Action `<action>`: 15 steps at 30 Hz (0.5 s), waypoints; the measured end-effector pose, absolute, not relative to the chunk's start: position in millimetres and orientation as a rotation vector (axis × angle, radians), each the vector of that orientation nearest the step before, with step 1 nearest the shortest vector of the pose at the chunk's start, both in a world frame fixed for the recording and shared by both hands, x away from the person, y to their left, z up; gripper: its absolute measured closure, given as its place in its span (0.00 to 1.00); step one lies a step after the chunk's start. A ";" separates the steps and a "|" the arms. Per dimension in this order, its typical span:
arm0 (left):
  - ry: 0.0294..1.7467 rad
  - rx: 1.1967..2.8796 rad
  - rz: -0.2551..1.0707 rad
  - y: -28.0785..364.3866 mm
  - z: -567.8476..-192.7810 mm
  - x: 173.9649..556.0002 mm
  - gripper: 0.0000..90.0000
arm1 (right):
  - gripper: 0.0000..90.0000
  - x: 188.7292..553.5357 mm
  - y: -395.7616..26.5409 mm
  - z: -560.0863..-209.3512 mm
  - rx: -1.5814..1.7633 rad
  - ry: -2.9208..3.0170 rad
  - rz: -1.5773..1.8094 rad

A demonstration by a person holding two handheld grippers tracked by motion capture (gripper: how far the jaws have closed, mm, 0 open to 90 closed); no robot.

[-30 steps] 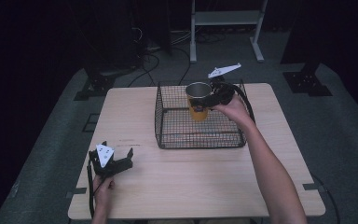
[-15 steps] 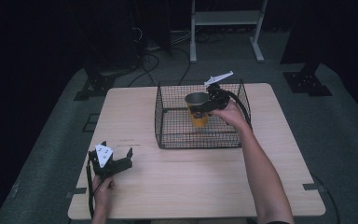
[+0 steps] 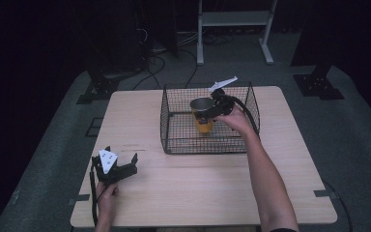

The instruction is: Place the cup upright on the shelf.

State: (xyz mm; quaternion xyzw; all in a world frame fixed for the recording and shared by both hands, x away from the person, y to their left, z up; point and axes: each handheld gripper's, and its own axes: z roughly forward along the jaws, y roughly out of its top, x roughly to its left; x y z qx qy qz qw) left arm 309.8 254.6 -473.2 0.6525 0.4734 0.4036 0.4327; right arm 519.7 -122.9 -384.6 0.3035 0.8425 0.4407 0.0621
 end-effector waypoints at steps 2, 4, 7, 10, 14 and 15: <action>1.179 1.627 1.007 254.5 -473.2 309.8 0.00 | 0.14 520.5 -121.8 -387.1 0.919 2.564 1.311; 1.177 1.628 1.007 254.3 -473.2 309.8 0.00 | 0.14 520.7 -121.8 -387.7 0.921 2.569 1.306; 1.177 1.627 1.007 254.6 -473.2 309.8 0.00 | 0.14 522.7 -123.9 -390.6 0.934 2.562 1.307; 1.176 1.627 1.007 254.5 -473.2 309.8 0.00 | 0.14 522.9 -124.7 -392.9 0.932 2.560 1.300; 1.175 1.629 1.009 254.1 -473.2 309.7 0.00 | 0.13 522.5 -127.8 -398.1 0.942 2.559 1.293; 1.175 1.629 1.008 254.3 -473.2 309.5 0.00 | 0.13 522.3 -128.4 -399.4 0.948 2.561 1.285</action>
